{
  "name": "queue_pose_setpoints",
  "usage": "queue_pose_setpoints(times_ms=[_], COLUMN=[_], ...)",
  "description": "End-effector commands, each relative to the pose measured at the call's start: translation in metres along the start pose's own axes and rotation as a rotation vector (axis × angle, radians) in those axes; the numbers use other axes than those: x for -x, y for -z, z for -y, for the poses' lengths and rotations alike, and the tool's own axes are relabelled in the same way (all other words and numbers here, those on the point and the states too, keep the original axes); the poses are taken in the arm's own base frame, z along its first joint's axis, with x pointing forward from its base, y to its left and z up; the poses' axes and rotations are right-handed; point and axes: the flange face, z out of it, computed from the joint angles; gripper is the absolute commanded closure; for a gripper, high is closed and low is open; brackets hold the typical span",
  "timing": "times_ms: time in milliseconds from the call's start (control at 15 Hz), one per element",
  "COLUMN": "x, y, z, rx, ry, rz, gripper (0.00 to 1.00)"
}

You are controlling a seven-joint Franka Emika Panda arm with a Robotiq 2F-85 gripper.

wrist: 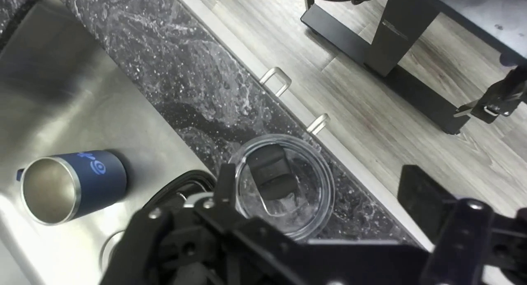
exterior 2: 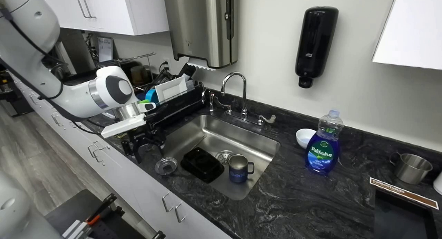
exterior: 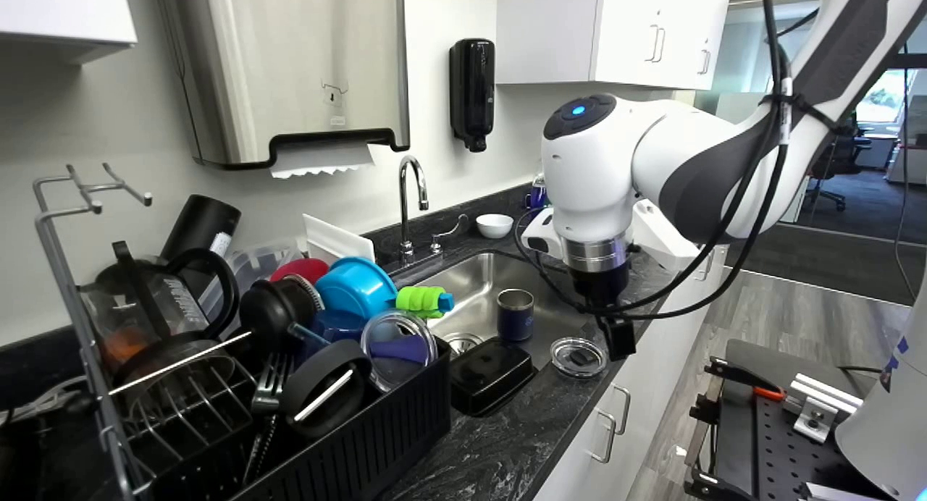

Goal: Place the lid on the dark blue thermos

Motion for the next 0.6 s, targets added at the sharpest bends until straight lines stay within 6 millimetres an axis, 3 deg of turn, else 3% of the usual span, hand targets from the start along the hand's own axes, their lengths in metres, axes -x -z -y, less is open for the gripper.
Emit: queue_pose_setpoints(times_ms=[0, 267, 533], x=[-0.006, -0.009, -0.009], y=[-0.003, -0.009, -0.027], z=[-0.001, 0.001, 0.007], rx=[0.013, -0.006, -0.019], ry=[0.047, 0.056, 0.069], rz=[-0.066, -0.114, -0.107], gripper=[0.00, 0.00, 0.00])
